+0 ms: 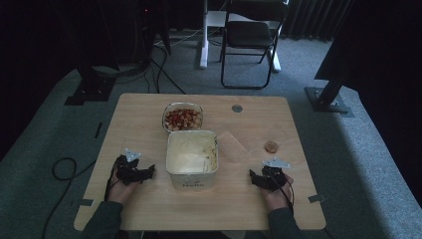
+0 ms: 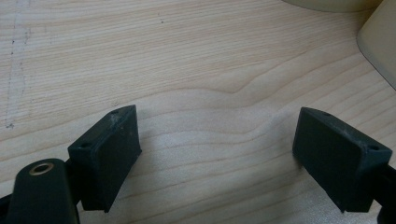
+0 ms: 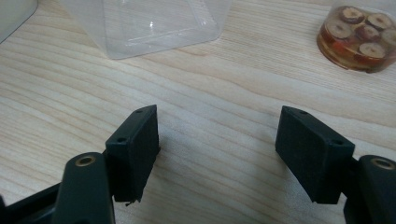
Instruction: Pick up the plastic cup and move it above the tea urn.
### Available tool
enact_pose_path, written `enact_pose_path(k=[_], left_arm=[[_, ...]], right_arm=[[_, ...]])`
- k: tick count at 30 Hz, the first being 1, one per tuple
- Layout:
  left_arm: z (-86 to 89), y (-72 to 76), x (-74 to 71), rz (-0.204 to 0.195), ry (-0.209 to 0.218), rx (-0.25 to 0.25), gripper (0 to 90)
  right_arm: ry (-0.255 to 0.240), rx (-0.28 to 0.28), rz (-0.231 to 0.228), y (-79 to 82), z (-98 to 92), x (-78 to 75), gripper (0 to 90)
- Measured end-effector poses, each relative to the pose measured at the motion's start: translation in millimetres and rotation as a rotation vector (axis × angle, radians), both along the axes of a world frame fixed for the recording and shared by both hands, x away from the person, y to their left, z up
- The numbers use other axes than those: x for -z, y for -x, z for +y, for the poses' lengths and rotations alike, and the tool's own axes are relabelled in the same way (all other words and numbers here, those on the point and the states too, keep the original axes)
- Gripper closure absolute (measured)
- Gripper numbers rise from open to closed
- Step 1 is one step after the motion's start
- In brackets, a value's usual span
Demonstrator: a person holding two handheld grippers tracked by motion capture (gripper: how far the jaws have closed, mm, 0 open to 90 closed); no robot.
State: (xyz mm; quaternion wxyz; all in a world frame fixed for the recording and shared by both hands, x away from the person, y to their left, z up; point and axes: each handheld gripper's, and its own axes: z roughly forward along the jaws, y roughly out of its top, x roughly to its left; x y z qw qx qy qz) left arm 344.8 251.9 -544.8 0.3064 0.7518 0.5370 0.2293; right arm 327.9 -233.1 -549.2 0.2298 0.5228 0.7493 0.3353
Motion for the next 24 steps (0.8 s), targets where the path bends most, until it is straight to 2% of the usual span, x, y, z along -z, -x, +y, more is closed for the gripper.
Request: enact_pose_path(k=[4,10,16,18,24], left_arm=[[0.0,0.0,0.0,0.000,0.000,0.000,15.1],[-0.2,0.2,0.0,0.000,0.001,-0.002,15.2],[-0.1,0.1,0.0,0.000,0.001,-0.002,15.2],[-0.1,0.1,0.0,0.000,0.001,-0.001,15.2],[-0.1,0.1,0.0,0.000,0.001,-0.002,15.2]], right_arm=[[0.000,0.000,0.001,-0.1,0.2,-0.2,29.8],[0.007,-0.028,0.020,-0.5,2.0,-1.8,28.9],[0.022,-0.040,0.046,0.2,5.2,-6.4,36.0],[0.024,-0.052,0.042,1.6,7.3,-9.1,37.6],[0.018,-0.099,-0.017,8.7,18.4,-26.5,40.6]])
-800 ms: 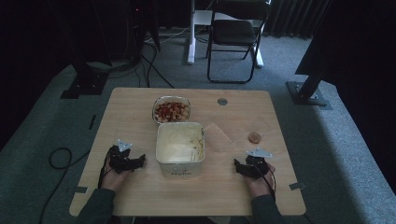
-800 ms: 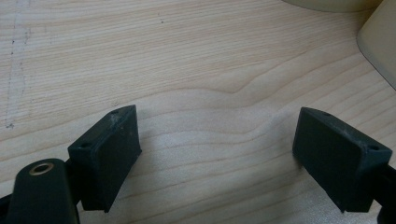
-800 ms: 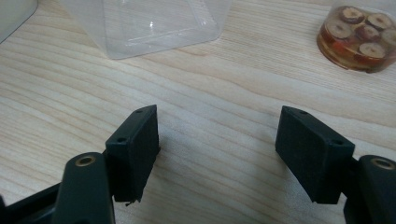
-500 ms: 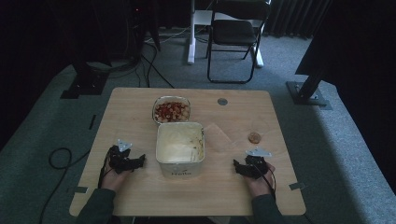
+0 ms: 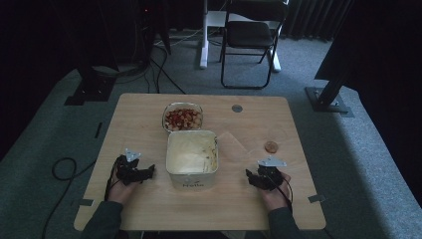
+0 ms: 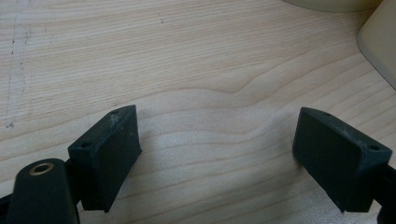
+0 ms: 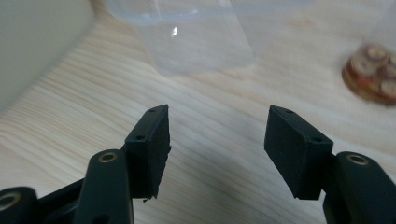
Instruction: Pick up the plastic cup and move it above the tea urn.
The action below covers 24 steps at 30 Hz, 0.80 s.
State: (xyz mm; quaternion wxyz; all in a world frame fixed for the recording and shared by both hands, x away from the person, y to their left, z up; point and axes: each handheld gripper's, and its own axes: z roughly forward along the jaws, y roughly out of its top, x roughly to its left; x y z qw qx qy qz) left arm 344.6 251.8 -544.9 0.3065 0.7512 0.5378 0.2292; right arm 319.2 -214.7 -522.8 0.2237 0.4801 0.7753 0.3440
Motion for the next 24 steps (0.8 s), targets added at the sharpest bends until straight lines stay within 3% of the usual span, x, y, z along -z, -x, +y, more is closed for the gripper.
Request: enact_pose_path(k=[14,17,23,24], left_arm=[[0.0,0.0,0.0,0.000,0.000,0.000,15.2],[0.0,0.0,0.0,0.000,-0.001,0.000,15.2],[0.0,0.0,0.0,0.000,0.000,0.000,15.2],[0.0,0.0,0.0,0.000,0.000,0.000,15.2]], right_arm=[[-0.004,-0.119,-0.096,-3.1,35.5,-34.8,47.4],[-0.013,-0.157,-0.090,-13.8,46.5,-37.2,52.6],[0.009,-0.181,-0.059,-32.7,63.6,-32.2,53.0],[0.062,-0.190,-0.029,-44.8,72.9,-22.7,57.7]])
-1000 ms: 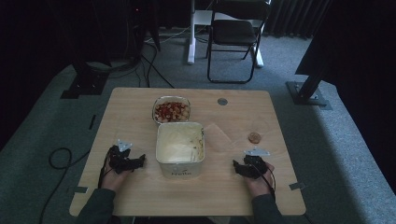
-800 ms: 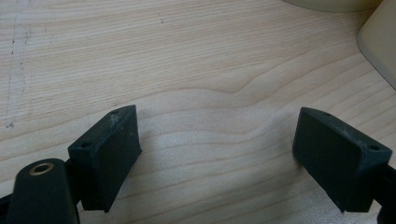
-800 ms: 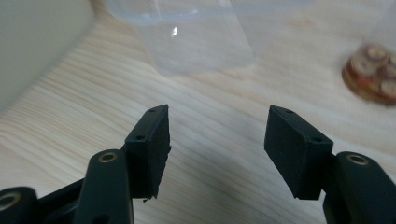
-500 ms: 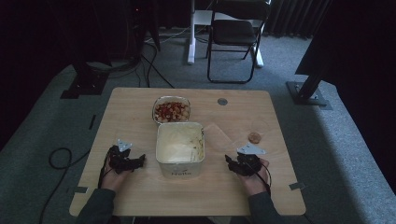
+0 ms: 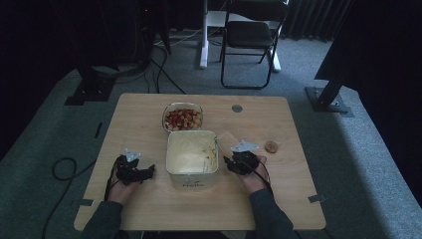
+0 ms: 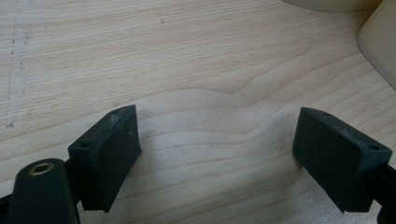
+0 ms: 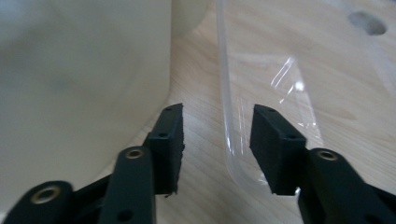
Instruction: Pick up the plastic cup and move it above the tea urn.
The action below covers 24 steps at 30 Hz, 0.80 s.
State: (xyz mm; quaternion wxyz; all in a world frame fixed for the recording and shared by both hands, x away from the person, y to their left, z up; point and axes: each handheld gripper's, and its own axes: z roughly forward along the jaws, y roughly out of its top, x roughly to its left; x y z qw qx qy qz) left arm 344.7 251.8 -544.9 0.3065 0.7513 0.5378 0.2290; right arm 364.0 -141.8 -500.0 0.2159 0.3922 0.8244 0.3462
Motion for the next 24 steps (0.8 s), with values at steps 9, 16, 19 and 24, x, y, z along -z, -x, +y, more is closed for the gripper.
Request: enact_pose_path(k=[9,16,19,24], left_arm=[[0.0,0.0,0.0,0.000,0.000,0.000,15.2],[0.0,0.0,0.0,0.000,0.000,0.000,15.2],[0.0,0.0,0.0,0.000,0.000,0.000,15.2],[0.0,0.0,0.0,0.000,0.000,0.000,15.2]], right_arm=[[0.088,0.048,0.039,-11.0,2.2,8.6,83.4],[0.046,0.066,-0.032,-3.2,-5.4,-8.9,85.7],[0.036,0.063,-0.061,1.0,-7.7,-17.0,85.7],[0.026,0.048,-0.098,10.1,-8.8,-31.7,85.7]])
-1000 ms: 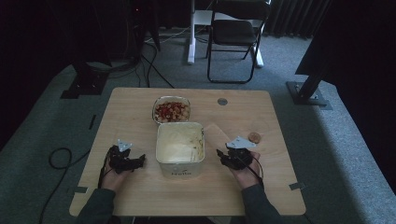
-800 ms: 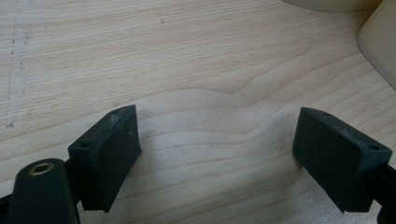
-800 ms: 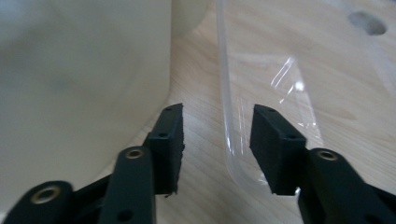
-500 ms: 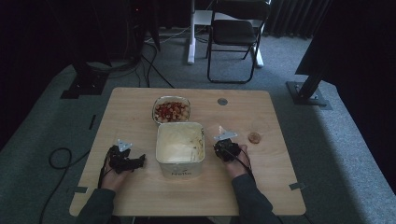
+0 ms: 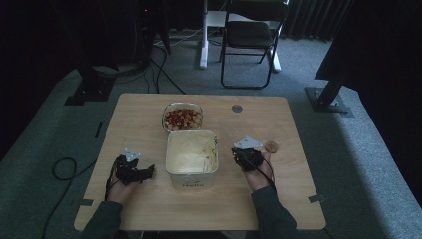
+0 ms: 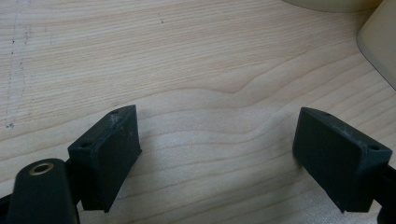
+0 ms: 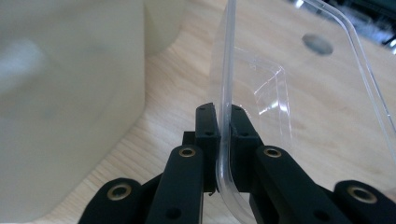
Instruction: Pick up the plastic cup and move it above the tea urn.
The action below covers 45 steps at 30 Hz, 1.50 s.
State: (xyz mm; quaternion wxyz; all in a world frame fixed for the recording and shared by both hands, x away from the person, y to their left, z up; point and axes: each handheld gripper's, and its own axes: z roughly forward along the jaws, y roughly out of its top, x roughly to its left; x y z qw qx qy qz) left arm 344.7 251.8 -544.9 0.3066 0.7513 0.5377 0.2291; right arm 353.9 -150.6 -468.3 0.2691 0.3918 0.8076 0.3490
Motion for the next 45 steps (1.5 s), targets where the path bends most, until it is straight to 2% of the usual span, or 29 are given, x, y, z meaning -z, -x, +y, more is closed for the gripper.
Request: enact_pose_path(k=[9,10,12,17,18,19,20,23,24,25,26,28,39,40,42,45], left_arm=[[0.1,0.0,0.0,0.000,-0.001,0.000,15.1],[0.0,0.0,0.0,0.000,0.000,0.000,15.1],[0.0,0.0,0.0,0.000,0.000,0.000,15.2],[0.0,0.0,0.0,0.000,-0.001,0.001,15.2],[0.0,0.0,0.1,-0.001,0.000,0.000,15.2],[0.0,0.0,0.0,-0.001,0.000,0.000,15.2],[0.0,0.0,0.0,0.000,0.000,0.000,15.2],[0.0,0.0,0.0,0.000,0.000,0.000,15.2],[0.0,0.0,0.0,0.000,0.000,0.000,15.2],[0.1,-0.1,0.0,0.000,-0.001,0.001,15.2],[0.1,0.0,-0.1,0.001,-0.001,0.001,15.2],[0.2,0.0,-0.2,0.001,-0.003,0.001,15.2],[0.0,0.0,0.0,-0.001,0.000,0.000,15.2],[-0.1,0.0,0.0,0.000,0.001,-0.001,15.2],[-0.1,0.0,0.0,0.000,0.000,-0.001,15.2],[-0.2,0.0,0.1,-0.001,0.002,-0.002,15.2]], right_arm=[[-0.012,-0.059,-0.108,27.2,-0.7,-45.3,85.6],[-0.012,-0.059,-0.108,27.2,-0.7,-45.3,85.6],[-0.015,-0.084,-0.143,40.0,1.5,-59.7,85.5],[0.001,-0.153,-0.194,65.2,10.5,-77.0,85.4],[0.001,-0.153,-0.194,65.2,10.5,-77.0,85.4],[0.003,-0.170,-0.200,69.9,12.4,-79.4,85.4],[-0.003,-0.214,-0.205,77.8,15.4,-83.6,85.3],[-0.022,-0.251,-0.201,83.5,18.0,-86.9,85.2],[-0.010,-0.279,-0.211,87.7,21.9,-88.9,85.2],[-0.010,-0.279,-0.211,87.7,21.9,-88.9,85.2],[0.008,-0.305,-0.220,90.5,26.0,-90.0,85.1],[0.014,-0.331,-0.234,92.5,29.1,-90.5,84.9],[0.014,-0.388,-0.243,94.7,38.6,-91.4,84.4],[0.012,-0.395,-0.244,94.6,39.4,-90.8,81.5],[0.007,-0.454,-0.226,94.7,40.9,-89.6,60.1],[0.000,-0.479,-0.248,98.7,41.1,-87.6,49.8]])
